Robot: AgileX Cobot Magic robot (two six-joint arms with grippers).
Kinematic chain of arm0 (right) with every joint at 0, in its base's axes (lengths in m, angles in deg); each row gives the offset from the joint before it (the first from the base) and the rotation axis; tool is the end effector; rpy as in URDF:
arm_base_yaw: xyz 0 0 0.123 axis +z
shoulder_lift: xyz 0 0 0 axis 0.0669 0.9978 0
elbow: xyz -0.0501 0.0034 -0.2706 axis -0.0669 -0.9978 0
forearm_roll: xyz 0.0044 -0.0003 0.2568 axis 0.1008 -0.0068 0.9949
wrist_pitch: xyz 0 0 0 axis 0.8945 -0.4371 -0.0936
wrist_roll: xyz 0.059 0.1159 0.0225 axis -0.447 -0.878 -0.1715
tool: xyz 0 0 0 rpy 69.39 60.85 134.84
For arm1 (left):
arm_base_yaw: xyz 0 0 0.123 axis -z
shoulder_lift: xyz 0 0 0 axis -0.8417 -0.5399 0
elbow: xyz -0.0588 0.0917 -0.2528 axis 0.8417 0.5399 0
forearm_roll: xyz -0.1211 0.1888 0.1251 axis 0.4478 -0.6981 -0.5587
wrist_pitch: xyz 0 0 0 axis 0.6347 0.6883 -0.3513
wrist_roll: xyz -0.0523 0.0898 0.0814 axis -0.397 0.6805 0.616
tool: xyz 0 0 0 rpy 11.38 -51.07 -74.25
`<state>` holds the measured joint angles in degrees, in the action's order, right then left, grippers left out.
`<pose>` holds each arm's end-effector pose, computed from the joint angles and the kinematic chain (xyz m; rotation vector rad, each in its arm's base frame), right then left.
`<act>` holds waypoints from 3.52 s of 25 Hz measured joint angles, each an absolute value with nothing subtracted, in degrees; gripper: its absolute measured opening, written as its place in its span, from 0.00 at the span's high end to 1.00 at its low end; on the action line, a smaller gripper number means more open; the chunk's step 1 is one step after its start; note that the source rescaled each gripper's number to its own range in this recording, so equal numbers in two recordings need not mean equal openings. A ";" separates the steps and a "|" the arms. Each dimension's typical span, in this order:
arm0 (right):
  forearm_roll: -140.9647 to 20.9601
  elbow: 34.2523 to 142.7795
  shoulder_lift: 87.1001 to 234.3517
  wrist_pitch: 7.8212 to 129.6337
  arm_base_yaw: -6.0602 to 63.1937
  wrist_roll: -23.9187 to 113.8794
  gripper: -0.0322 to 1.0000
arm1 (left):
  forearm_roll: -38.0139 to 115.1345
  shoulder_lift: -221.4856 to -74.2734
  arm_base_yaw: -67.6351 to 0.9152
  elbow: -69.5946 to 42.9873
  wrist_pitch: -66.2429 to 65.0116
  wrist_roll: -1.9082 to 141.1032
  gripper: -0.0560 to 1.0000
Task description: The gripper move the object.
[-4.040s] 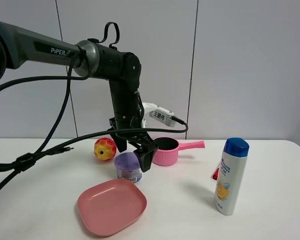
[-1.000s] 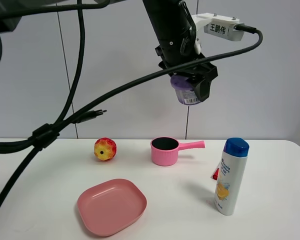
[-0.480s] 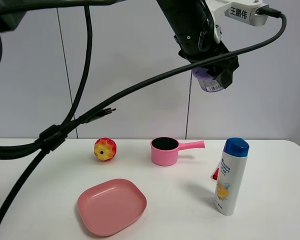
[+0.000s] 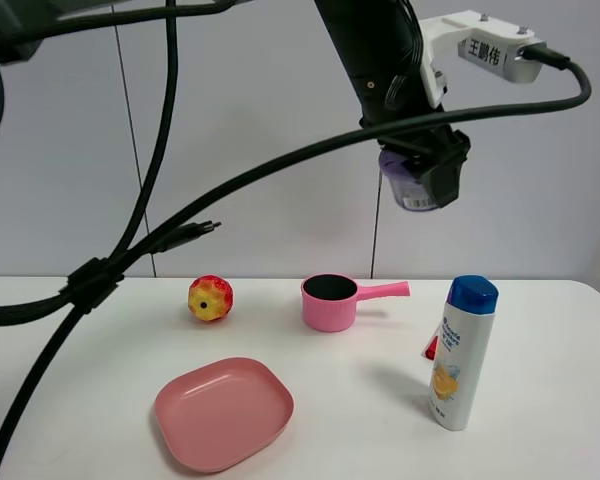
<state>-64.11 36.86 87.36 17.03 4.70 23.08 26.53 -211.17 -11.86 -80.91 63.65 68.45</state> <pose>0.0454 0.0083 0.2605 -0.0358 2.0437 0.0780 0.3800 -0.3906 0.2686 1.5712 1.9303 -0.1260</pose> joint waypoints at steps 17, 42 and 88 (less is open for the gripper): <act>-64.11 36.86 87.36 17.03 4.70 23.08 0.00 | 18.14 -200.28 -27.87 -64.22 65.47 57.85 0.94; -64.11 36.86 87.36 17.03 4.70 23.08 0.00 | 24.05 -201.55 -52.29 -40.11 50.54 33.37 0.94; -64.11 36.86 87.36 17.03 4.70 23.08 0.00 | 17.17 -199.26 -46.42 -40.10 51.97 35.19 0.49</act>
<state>-64.11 36.86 87.36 17.03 4.70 23.08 17.17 -199.26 -46.42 -40.10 51.97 35.19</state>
